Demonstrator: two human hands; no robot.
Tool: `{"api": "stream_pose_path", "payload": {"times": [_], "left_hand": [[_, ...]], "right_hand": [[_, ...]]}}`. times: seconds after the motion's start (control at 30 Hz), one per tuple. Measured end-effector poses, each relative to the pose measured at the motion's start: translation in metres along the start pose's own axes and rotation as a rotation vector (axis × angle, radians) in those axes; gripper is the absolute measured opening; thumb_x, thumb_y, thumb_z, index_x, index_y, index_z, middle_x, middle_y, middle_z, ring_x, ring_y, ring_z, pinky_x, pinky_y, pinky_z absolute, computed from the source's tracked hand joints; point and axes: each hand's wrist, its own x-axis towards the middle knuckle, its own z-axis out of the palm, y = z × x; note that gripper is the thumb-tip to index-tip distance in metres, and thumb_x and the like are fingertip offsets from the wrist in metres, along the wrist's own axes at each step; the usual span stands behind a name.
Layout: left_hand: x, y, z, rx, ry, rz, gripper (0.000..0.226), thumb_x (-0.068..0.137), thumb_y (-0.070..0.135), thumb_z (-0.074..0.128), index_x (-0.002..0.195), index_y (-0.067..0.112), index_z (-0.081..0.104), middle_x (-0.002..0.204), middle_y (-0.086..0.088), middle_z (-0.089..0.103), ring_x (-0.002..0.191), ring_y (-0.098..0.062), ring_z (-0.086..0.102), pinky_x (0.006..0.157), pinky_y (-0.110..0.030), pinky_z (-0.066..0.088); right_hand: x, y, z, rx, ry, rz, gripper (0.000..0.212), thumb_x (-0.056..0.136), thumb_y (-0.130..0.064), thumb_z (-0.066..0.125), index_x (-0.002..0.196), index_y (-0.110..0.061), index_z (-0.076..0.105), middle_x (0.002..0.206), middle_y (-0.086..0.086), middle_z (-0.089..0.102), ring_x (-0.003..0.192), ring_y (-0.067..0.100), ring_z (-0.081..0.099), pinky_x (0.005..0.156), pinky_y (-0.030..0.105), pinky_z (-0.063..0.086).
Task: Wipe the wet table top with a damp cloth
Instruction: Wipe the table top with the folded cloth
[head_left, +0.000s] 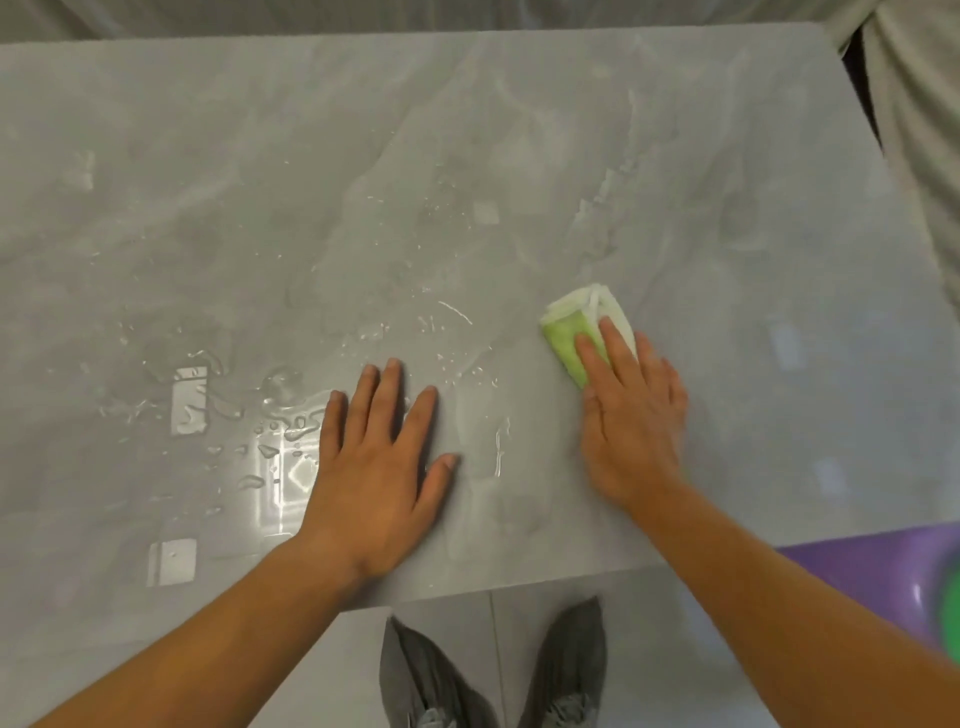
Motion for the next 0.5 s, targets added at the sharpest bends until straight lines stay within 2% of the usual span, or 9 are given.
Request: {"api": "stream_pose_path", "payload": {"times": [0.07,0.2,0.3,0.37,0.47,0.5], "left_hand": [[-0.008,-0.002,0.002,-0.015,0.006,-0.006,0.068,0.097,0.061,0.019,0.155,0.025,0.017,0.165,-0.006,-0.007,0.149,-0.019,-0.020,0.120,-0.048,-0.009],[-0.028,-0.004,0.010,-0.042,0.002,-0.006,0.067,0.099,0.061,0.020,0.156,0.027,0.014,0.165,-0.002,-0.007,0.149,-0.018,-0.020,0.120,-0.049,-0.009],[-0.037,-0.006,0.014,-0.005,-0.014,0.014,0.066,0.100,0.059,0.017,0.157,0.026,0.010,0.165,-0.002,-0.011,0.149,-0.020,-0.021,0.120,-0.051,-0.008],[-0.036,-0.008,0.013,-0.008,-0.017,0.021,0.068,0.099,0.062,0.015,0.157,0.028,0.008,0.165,-0.001,-0.012,0.148,-0.019,-0.022,0.120,-0.051,-0.007],[-0.036,-0.012,0.011,-0.013,-0.017,0.031,0.069,0.097,0.065,0.013,0.156,0.029,0.006,0.164,0.001,-0.013,0.148,-0.016,-0.022,0.120,-0.048,-0.008],[-0.037,-0.013,0.011,-0.018,-0.012,0.035,0.070,0.097,0.066,0.012,0.157,0.029,0.006,0.165,0.001,-0.012,0.148,-0.015,-0.021,0.121,-0.047,-0.008]], "right_hand": [[-0.022,-0.023,0.004,-0.025,0.001,-0.050,0.056,0.097,-0.026,0.035,0.152,-0.033,0.033,0.164,-0.004,0.025,0.149,0.031,0.023,0.117,0.049,0.016],[-0.096,-0.034,0.005,-0.067,-0.132,-0.390,0.058,0.100,-0.026,0.044,0.155,-0.032,0.029,0.167,-0.007,0.017,0.153,0.027,0.015,0.120,0.052,0.020],[-0.102,-0.021,0.004,-0.125,-0.169,-0.542,0.056,0.100,-0.029,0.041,0.155,-0.031,0.030,0.167,-0.006,0.017,0.153,0.027,0.016,0.120,0.054,0.020],[-0.078,-0.019,0.006,-0.148,-0.166,-0.509,0.055,0.101,-0.030,0.034,0.155,-0.033,0.027,0.167,-0.006,0.018,0.153,0.028,0.017,0.121,0.054,0.016],[-0.054,-0.042,0.008,-0.106,-0.099,-0.238,0.057,0.098,-0.032,0.026,0.155,-0.033,0.026,0.166,-0.004,0.020,0.151,0.031,0.020,0.121,0.054,0.016],[-0.061,-0.051,0.010,-0.104,-0.075,-0.203,0.057,0.098,-0.031,0.027,0.155,-0.032,0.027,0.166,-0.003,0.020,0.151,0.032,0.020,0.120,0.054,0.018]]}}
